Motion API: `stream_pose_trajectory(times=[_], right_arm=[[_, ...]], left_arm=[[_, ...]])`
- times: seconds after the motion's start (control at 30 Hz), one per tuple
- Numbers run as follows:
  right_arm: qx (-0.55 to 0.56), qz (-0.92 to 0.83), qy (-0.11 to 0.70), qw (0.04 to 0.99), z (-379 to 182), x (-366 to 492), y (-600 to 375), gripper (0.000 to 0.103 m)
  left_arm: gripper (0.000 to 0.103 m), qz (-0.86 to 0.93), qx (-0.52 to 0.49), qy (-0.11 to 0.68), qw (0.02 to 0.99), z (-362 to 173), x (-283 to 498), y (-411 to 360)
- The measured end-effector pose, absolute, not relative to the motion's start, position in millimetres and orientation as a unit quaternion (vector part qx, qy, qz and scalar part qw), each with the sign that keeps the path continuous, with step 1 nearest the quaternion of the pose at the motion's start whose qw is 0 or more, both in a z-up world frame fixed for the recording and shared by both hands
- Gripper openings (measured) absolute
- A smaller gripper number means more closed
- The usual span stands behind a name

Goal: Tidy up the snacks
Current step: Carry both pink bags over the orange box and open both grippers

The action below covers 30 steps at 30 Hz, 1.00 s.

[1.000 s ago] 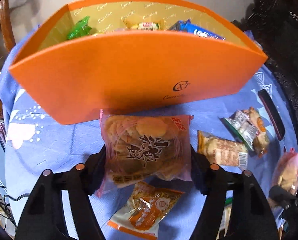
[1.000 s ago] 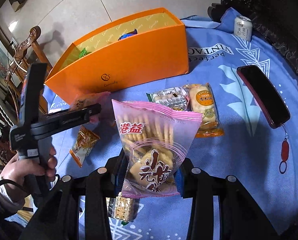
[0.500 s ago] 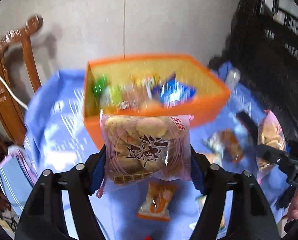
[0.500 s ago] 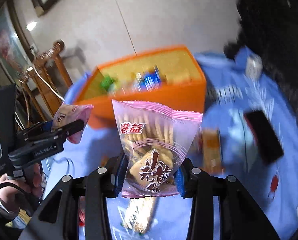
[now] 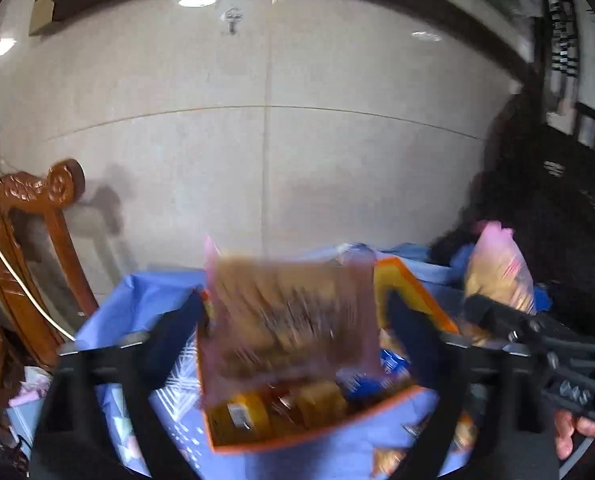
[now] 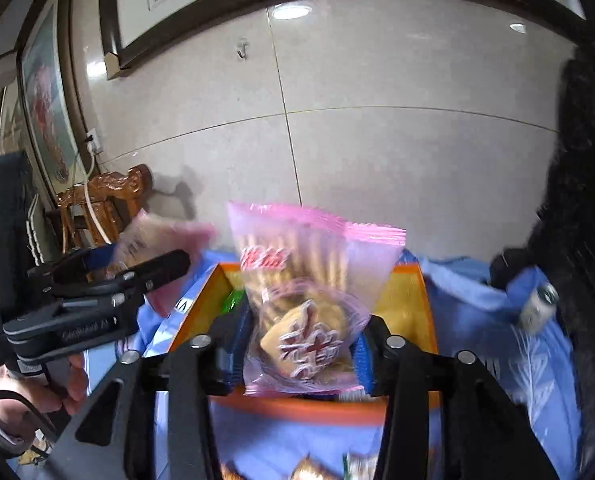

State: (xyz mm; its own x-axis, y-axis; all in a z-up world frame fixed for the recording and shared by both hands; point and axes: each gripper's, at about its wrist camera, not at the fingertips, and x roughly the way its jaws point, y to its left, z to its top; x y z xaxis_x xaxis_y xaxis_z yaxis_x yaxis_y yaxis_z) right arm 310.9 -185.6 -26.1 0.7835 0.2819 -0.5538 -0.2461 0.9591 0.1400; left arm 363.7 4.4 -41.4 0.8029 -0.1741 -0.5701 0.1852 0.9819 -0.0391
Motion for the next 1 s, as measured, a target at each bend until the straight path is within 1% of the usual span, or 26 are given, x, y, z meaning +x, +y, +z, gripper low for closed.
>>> stream_pose_trajectory(times=[0.07, 0.13, 0.17, 0.23, 0.33, 0.53, 0.67, 0.83, 1.0], right_arm=[[0.032, 0.126, 0.291, 0.948, -16, 323, -188, 0.067], [0.04, 0.136, 0.264, 0.954, -4, 314, -193, 0.07], [0.035, 0.137, 0.256, 0.956, -2, 307, -196, 0.074], [0.023, 0.137, 0.255, 0.957, -8, 292, -201, 0.075], [0.014, 0.137, 0.276, 0.951, -25, 275, -208, 0.075], [0.019, 0.134, 0.343, 0.929, -78, 222, -218, 0.075], [0.009, 0.138, 0.409, 0.902, -130, 179, -206, 0.075], [0.028, 0.154, 0.47, 0.869, -181, 143, -189, 0.075], [0.036, 0.15, 0.519, 0.841, -226, 139, -176, 0.075]], left_arm=[[0.099, -0.076, -0.004, 0.315, 0.946, -34, 376, 8], [0.099, -0.084, -0.024, 0.3, 0.95, -30, 368, 17], [0.099, -0.086, -0.03, 0.291, 0.952, -30, 361, 21], [0.099, -0.088, -0.034, 0.295, 0.951, -36, 347, 26], [0.099, -0.089, -0.038, 0.318, 0.943, -52, 330, 31], [0.099, -0.102, -0.03, 0.347, 0.932, -89, 275, 32], [0.099, -0.105, -0.017, 0.39, 0.915, -120, 246, 34], [0.099, -0.093, -0.015, 0.41, 0.907, -136, 217, 49], [0.099, -0.073, -0.023, 0.424, 0.902, -138, 195, 69]])
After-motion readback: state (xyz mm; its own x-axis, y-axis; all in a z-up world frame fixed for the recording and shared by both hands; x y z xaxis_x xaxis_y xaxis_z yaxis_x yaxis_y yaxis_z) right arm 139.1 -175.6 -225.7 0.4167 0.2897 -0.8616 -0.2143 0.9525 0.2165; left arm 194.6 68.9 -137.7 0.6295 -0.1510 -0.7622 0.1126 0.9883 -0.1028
